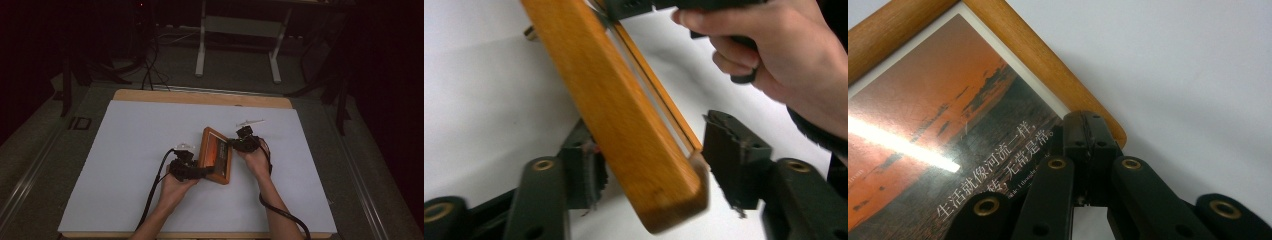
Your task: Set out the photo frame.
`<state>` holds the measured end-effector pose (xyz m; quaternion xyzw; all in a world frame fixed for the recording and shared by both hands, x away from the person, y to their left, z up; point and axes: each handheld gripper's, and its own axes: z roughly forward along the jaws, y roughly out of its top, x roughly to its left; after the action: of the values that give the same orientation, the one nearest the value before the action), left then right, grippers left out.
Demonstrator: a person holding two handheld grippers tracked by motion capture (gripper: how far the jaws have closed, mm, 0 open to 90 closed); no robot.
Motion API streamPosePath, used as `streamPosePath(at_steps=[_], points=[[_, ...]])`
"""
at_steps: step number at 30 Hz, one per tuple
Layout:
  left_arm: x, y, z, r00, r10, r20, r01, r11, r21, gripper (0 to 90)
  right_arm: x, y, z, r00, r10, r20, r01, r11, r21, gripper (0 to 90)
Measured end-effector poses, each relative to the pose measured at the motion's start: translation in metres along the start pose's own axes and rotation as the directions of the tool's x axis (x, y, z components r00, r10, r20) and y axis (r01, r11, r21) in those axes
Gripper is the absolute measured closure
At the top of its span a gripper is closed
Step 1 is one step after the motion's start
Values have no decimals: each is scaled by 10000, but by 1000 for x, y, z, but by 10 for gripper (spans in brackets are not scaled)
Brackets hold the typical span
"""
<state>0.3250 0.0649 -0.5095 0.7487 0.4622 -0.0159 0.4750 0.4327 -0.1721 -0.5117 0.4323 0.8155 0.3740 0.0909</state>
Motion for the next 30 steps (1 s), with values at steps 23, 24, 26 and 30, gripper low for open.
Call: streamPosePath(at_steps=[23,24,26,30], points=[[-23,17,8,9969,58,-787,-77,9997,-236,644,-11,-8,-52,9969,-589,527,625,9956,-703,843],[-26,18,9,9965,157,-824,-181,9994,-284,653,-12,-11,-57,9964,-602,597,646,9952,-741,837],[-33,19,10,9956,364,-866,-399,9984,-390,672,-16,-16,-66,9956,-530,769,593,9949,-812,827],[-51,21,15,9839,1289,-1237,-1347,9901,-396,684,-27,-29,-85,9957,-130,919,231,9937,-1099,803]])
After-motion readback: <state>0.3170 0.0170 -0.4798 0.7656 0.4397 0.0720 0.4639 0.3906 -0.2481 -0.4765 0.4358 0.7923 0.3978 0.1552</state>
